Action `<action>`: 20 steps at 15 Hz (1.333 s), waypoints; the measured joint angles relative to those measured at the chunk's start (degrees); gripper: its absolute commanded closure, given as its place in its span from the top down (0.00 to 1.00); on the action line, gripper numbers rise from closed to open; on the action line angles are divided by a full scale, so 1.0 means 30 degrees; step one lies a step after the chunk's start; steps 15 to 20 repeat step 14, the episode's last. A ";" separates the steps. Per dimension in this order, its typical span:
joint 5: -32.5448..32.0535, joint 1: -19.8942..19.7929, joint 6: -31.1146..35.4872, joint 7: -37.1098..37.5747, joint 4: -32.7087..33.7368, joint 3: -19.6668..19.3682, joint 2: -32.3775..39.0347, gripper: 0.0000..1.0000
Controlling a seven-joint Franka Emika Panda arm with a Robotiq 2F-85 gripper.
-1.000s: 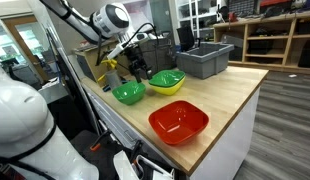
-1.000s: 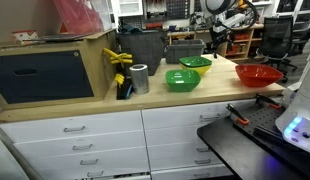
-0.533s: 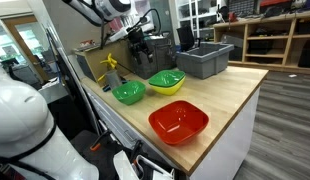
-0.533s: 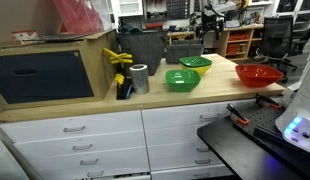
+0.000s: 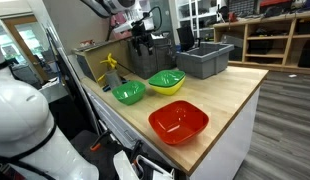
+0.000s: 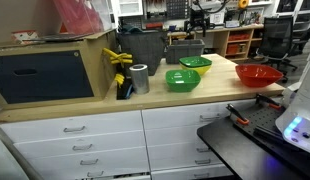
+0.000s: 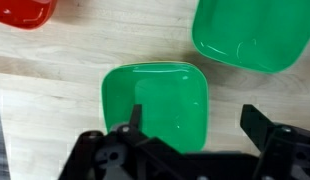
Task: Remove the orange bowl from the pile of stacked up bowls and put it on the table
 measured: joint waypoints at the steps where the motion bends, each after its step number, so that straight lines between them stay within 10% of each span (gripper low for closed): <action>1: 0.0075 0.0115 -0.0199 -0.0006 0.0477 0.0018 0.0416 1.00; 20: -0.0182 0.0508 -0.0858 0.0779 0.2407 -0.0004 0.1524 1.00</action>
